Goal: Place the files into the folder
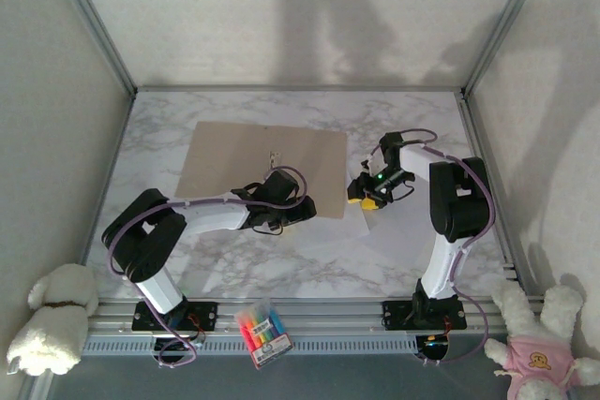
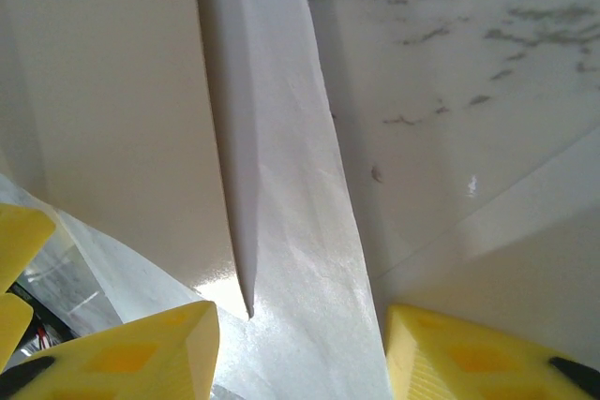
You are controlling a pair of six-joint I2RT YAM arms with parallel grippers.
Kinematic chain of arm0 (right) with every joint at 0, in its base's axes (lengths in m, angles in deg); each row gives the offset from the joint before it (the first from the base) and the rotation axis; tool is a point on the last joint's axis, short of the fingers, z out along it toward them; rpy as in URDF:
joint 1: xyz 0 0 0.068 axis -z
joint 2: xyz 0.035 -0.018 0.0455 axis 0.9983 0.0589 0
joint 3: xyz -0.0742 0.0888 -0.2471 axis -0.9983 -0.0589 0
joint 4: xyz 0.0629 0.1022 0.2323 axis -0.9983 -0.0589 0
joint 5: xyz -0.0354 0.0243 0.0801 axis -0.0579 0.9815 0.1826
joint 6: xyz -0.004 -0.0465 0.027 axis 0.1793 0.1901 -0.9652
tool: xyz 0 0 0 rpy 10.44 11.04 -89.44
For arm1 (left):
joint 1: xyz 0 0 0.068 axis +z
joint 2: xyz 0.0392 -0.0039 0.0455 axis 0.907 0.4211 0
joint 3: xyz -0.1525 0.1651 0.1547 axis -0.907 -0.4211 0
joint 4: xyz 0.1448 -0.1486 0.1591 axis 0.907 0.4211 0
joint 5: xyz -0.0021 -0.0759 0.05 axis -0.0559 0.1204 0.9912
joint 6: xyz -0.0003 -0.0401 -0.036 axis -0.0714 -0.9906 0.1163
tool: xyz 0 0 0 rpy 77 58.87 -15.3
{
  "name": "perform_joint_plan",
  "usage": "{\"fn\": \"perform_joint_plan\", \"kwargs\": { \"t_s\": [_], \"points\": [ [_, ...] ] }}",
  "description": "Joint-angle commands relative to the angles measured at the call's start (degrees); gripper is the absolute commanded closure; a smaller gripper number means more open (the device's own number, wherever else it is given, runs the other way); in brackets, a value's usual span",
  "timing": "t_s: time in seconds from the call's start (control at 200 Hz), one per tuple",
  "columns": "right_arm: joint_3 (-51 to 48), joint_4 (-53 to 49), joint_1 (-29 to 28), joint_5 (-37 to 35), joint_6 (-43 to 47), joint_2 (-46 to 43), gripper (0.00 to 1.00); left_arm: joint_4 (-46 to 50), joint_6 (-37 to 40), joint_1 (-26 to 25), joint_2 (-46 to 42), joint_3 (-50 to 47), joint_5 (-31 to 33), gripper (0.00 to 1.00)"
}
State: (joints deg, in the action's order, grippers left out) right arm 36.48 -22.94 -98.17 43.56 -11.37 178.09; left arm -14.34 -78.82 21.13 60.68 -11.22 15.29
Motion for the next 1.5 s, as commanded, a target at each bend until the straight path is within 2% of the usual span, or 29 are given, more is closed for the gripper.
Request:
{"fn": "perform_joint_plan", "kwargs": {
  "t_s": [0.0, 0.731, 1.071, 1.402, 1.497],
  "points": [
    [-1.3, -0.4, -0.3, -0.5, -0.9, -2.2, 0.50, -1.8, 1.4, -0.6, 1.1, -0.9, 0.5, 0.21],
    [-2.0, 1.3, -1.8, 2.6, 0.2, -3.1, 0.51, -4.1, 2.4, -0.6, 2.0, -2.0, -0.5, 0.21],
    [-1.5, 1.8, -1.9, 0.0, -0.7, -2.4, 0.58, -4.3, 2.7, -0.6, 1.9, -2.0, -0.9, 0.21],
    [0.7, 1.7, -2.1, -0.1, -1.3, 0.0, 0.71, -4.2, 3.2, -0.6, 1.6, -1.9, -1.1, 0.21],
    [1.0, 1.8, -2.2, 0.8, -1.4, -0.1, 0.71, -4.3, 3.3, -0.5, 1.5, -1.9, -1.2, 0.21]
  ]
}}
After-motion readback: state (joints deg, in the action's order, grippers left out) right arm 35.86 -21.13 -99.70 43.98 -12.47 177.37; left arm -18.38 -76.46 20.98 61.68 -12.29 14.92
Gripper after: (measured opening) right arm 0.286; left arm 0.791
